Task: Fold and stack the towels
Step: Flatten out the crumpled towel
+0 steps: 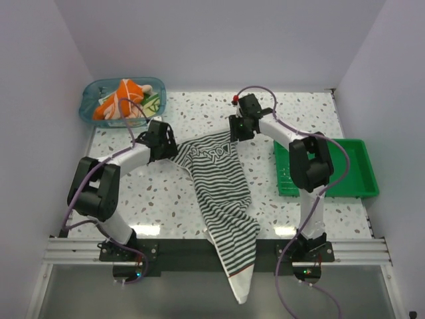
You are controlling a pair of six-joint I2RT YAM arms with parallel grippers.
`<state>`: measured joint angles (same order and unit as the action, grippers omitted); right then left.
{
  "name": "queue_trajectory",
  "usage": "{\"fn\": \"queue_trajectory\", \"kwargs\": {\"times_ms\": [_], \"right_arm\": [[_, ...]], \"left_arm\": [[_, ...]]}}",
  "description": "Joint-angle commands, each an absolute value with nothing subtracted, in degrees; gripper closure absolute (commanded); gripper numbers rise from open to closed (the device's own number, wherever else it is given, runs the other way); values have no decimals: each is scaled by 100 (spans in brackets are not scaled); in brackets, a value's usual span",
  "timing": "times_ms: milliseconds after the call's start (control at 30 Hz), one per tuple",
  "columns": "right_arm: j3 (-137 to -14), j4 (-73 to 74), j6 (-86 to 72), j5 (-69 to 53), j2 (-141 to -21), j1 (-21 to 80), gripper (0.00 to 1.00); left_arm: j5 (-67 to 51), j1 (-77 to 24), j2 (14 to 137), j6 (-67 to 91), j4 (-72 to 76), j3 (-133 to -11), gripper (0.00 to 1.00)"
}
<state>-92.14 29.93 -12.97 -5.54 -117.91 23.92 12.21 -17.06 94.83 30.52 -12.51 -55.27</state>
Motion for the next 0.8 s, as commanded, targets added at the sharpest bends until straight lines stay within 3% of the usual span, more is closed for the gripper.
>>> {"fn": "queue_trajectory", "kwargs": {"times_ms": [0,400,767], "right_arm": [[-9842,2628,-1213,-510,-12180,2320,57],[-11020,2434,-1099,-431,-13165,2180,60],[-11610,2821,-862,-114,-13878,2188,55]], "left_arm": [[1309,-1538,9667,3287,-783,-5642,27],[1503,-1327,10169,3243,-738,-5871,31],[1468,-1327,10222,3120,-888,-5959,31]]}}
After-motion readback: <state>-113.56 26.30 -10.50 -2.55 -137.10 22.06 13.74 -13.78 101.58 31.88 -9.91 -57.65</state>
